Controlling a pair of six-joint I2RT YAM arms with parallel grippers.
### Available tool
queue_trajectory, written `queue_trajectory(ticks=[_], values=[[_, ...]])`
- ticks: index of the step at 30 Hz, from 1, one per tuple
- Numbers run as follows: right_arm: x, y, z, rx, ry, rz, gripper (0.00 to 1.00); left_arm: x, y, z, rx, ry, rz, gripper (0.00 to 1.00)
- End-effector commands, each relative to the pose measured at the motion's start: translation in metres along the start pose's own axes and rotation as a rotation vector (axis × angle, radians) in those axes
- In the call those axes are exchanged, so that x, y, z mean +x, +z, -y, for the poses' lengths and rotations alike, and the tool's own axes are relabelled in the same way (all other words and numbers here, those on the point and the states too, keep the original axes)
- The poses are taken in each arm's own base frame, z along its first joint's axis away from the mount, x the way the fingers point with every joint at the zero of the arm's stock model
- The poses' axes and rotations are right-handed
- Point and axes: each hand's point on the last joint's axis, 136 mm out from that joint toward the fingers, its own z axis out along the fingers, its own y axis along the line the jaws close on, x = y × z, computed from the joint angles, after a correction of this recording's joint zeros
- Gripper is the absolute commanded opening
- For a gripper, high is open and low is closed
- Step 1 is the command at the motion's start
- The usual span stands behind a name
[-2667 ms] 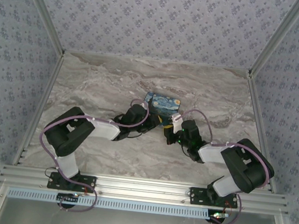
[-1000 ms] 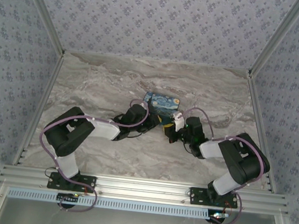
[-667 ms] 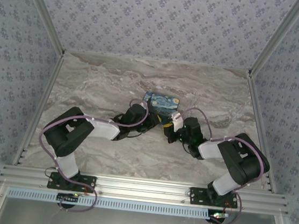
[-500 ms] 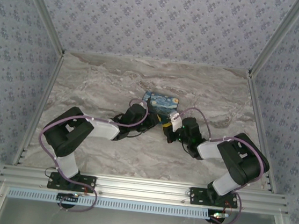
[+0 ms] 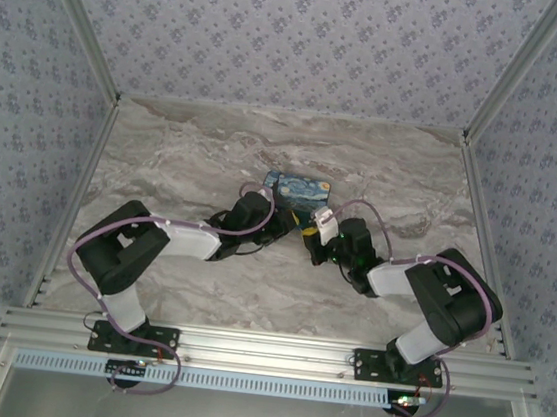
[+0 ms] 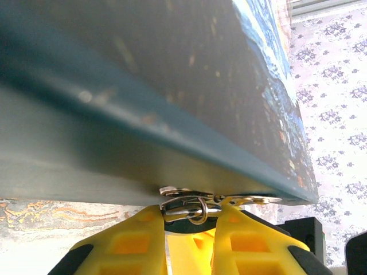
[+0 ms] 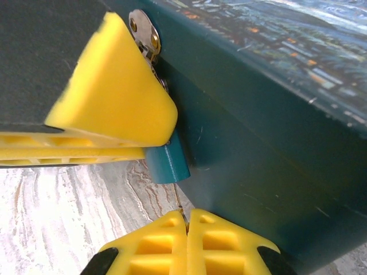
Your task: Unlock a padlock with a key
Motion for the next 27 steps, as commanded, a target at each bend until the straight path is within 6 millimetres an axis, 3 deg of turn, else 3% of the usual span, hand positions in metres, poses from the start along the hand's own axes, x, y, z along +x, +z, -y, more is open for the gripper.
queue_trajectory(ticks=[1,10,27], values=[[-0.037,-0.003,0.008,-0.001,0.018,0.118,0.0,0.022,-0.01,0.034,0.106,0.005,-0.111,0.18],[-0.048,-0.011,-0.002,-0.074,0.043,0.148,0.0,0.021,-0.009,0.028,0.096,0.002,-0.106,0.18],[-0.031,-0.015,-0.003,-0.04,-0.015,0.085,0.0,0.018,-0.007,0.018,0.081,-0.007,-0.099,0.18]])
